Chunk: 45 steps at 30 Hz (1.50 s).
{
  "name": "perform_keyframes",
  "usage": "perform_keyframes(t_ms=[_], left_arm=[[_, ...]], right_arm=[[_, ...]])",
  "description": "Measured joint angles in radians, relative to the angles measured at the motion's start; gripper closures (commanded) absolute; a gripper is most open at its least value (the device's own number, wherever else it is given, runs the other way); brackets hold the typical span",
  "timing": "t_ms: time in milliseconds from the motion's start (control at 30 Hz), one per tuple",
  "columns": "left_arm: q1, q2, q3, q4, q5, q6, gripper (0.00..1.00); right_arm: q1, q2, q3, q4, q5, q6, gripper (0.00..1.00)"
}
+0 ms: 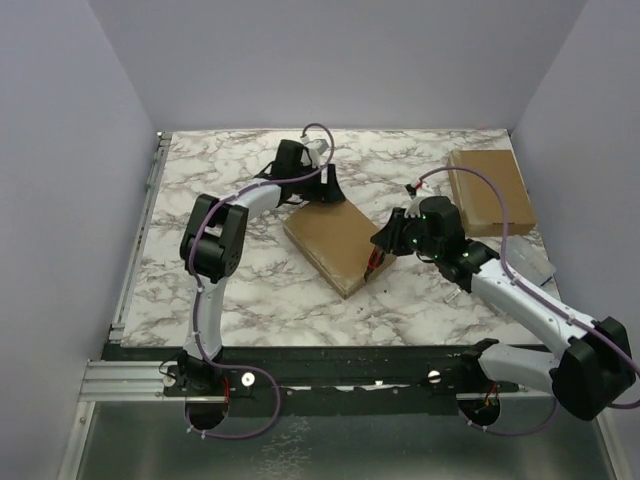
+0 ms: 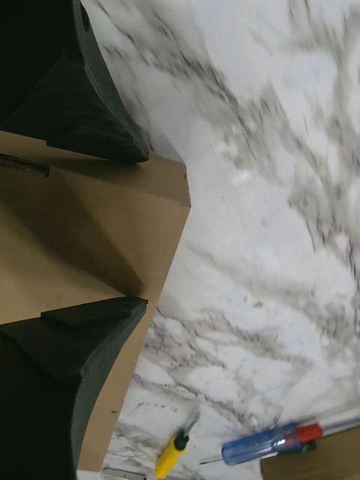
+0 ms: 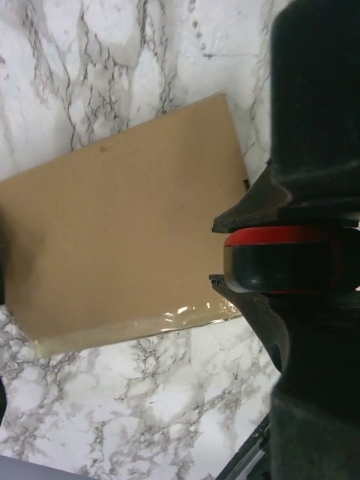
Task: Unpack the express box
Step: Adjust the express box at the center of the board.
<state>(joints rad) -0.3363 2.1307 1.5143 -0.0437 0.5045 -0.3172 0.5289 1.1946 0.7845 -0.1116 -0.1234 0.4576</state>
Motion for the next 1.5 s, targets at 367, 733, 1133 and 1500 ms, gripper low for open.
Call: perform_keyframes(t_ms=[367,733,1133,1500], left_arm=[[-0.163,0.074,0.206,-0.091,0.077,0.119,0.11],[-0.080,-0.204,0.200,-0.197,-0.082,0.046,0.11],[0.027,-0.634,-0.576,-0.044,-0.277,-0.453,0.24],[-0.019,-0.554,-0.732,0.195,-0.270,-0.708,0.37]], right_arm=[[0.008,-0.253,0.023,-0.140,0.285,-0.040,0.99],[0.006,-0.212,0.029,-0.114,0.117,-0.056,0.99],[-0.061,0.107,0.280,-0.132,0.523,-0.101,0.99],[-0.122,0.449,0.448,-0.061,0.595,-0.293,0.99]])
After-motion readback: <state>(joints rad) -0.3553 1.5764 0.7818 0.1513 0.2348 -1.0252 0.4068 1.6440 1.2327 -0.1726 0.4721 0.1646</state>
